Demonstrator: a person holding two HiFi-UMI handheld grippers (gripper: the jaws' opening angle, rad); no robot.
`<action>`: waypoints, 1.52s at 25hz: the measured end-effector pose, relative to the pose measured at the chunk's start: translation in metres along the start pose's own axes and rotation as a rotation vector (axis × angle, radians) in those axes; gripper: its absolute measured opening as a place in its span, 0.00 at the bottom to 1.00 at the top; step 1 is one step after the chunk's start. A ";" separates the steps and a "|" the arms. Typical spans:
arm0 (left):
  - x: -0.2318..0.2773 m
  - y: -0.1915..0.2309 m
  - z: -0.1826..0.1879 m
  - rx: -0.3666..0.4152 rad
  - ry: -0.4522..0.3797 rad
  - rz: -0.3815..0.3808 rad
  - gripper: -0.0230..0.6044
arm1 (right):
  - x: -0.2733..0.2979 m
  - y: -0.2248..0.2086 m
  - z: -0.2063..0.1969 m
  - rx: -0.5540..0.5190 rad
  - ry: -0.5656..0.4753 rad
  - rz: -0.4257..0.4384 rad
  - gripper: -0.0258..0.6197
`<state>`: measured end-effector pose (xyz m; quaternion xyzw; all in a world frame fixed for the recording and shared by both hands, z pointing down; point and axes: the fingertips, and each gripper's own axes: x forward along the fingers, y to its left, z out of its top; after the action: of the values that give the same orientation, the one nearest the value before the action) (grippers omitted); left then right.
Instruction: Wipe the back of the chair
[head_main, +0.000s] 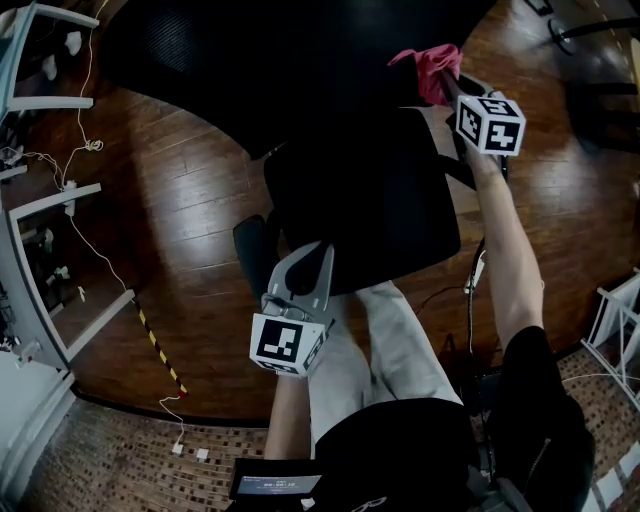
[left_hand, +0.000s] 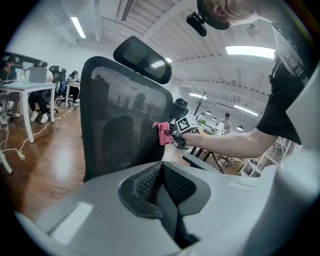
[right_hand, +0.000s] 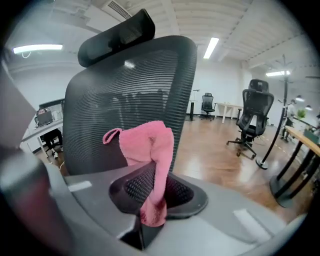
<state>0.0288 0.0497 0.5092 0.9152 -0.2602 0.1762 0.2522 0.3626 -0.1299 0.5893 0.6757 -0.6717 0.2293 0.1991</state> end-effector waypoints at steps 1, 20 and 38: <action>-0.002 0.002 0.001 -0.012 -0.004 0.002 0.03 | -0.002 -0.006 -0.003 0.008 0.005 -0.022 0.12; -0.045 0.035 -0.007 -0.092 -0.038 0.022 0.03 | 0.016 0.044 -0.038 -0.069 0.108 -0.220 0.11; -0.107 0.082 -0.035 -0.127 -0.035 0.068 0.03 | 0.065 0.364 -0.054 -0.276 0.100 0.236 0.11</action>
<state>-0.1099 0.0494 0.5194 0.8910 -0.3061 0.1518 0.2990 -0.0037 -0.1586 0.6568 0.5462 -0.7607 0.1903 0.2947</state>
